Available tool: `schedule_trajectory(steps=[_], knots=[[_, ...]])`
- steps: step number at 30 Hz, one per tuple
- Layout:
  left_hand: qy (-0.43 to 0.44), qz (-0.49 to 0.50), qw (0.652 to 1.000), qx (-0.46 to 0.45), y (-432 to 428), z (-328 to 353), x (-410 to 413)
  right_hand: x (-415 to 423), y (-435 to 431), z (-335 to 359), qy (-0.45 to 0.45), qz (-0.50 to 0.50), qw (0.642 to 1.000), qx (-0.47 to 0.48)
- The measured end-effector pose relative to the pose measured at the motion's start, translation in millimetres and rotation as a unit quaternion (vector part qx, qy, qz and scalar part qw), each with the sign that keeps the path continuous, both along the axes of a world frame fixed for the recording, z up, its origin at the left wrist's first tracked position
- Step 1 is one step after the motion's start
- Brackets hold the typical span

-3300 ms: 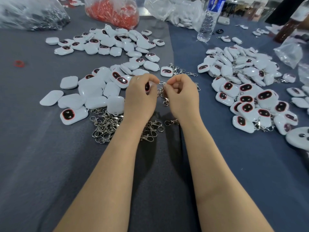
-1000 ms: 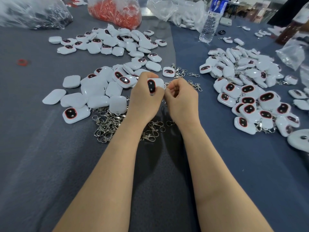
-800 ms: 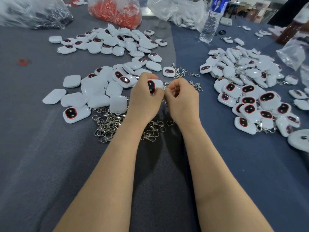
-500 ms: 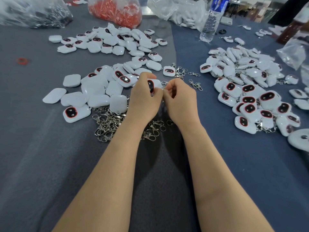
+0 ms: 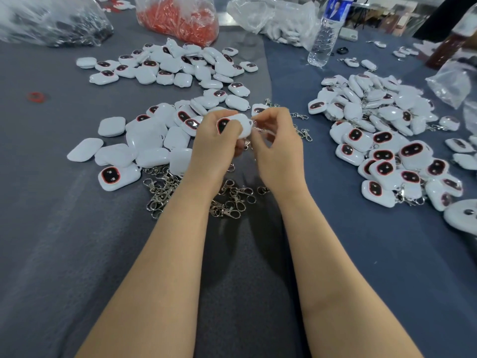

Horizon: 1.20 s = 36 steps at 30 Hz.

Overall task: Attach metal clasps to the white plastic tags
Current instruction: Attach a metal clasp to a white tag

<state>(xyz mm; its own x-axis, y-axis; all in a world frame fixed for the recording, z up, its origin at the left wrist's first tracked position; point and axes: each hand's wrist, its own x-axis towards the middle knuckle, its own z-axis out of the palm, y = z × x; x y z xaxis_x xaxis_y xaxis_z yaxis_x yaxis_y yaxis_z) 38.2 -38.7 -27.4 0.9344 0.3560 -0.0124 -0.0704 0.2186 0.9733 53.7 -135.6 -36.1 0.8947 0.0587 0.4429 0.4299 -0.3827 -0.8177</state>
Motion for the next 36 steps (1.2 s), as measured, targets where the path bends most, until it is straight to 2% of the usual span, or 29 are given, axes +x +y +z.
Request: schedule_trajectory(steps=[2, 7, 12, 14, 16, 18, 19, 21, 22, 23, 25, 27, 28, 30, 31, 33, 34, 36], knots=[[0.029, -0.048, 0.992, -0.114, 1, 2, 1, 0, 1, 1, 0.009, 0.006, 0.999, 0.041], [0.060, -0.128, 0.943, -0.301, 8, 2, 0, 2, 0, 0, 0.020, -0.005, 0.998, 0.066], [0.080, -0.179, 0.886, -0.421, 17, 1, -2, 0, -1, 4, 0.008, 0.015, 0.998, 0.061], [0.087, -0.173, 0.887, -0.418, 16, 1, -3, -1, -2, 4, -0.011, 0.014, 1.000, 0.021], [0.085, -0.116, 0.937, -0.318, 13, 2, -1, -1, -2, 3, -0.028, 0.006, 0.998, -0.048], [0.069, -0.026, 0.994, -0.077, 10, 2, 0, 0, -3, 1, -0.033, -0.001, 0.993, -0.112], [0.047, 0.013, 0.996, 0.070, 9, 2, -1, 1, -4, 0, -0.030, -0.004, 0.990, -0.141], [-0.019, 0.041, 0.950, 0.308, 8, -1, -4, 3, -4, -1, -0.020, -0.008, 0.980, -0.197], [-0.043, 0.039, 0.922, 0.382, 8, -3, -6, 3, -4, -2, -0.014, -0.009, 0.975, -0.223], [-0.060, 0.037, 0.902, 0.427, 8, -5, -6, 2, -3, -2, -0.008, -0.010, 0.970, -0.241], [-0.078, 0.046, 0.889, 0.449, 6, -8, -5, 1, -1, -2, 0.003, -0.015, 0.971, -0.237], [-0.069, 0.065, 0.922, 0.376, 2, -6, -3, -1, 2, -2, 0.012, -0.011, 0.986, -0.168], [-0.048, 0.072, 0.952, 0.292, 1, -4, -1, -2, 3, -1, 0.019, -0.001, 0.992, -0.122], [0.008, 0.039, 0.998, 0.051, -1, -1, 1, -3, 4, 1, 0.035, 0.018, 0.999, -0.034], [0.031, 0.005, 0.997, -0.075, 0, 1, 2, -3, 5, 2, 0.043, 0.025, 0.999, 0.001], [0.056, -0.054, 0.952, -0.296, 6, 2, 2, -2, 5, 3, 0.057, 0.033, 0.997, 0.041], [0.070, -0.077, 0.923, -0.371, 10, 3, 0, -2, 5, 4, 0.063, 0.035, 0.996, 0.047], [0.089, -0.118, 0.880, -0.452, 14, 3, -2, 0, 5, 4, 0.067, 0.034, 0.996, 0.043]])
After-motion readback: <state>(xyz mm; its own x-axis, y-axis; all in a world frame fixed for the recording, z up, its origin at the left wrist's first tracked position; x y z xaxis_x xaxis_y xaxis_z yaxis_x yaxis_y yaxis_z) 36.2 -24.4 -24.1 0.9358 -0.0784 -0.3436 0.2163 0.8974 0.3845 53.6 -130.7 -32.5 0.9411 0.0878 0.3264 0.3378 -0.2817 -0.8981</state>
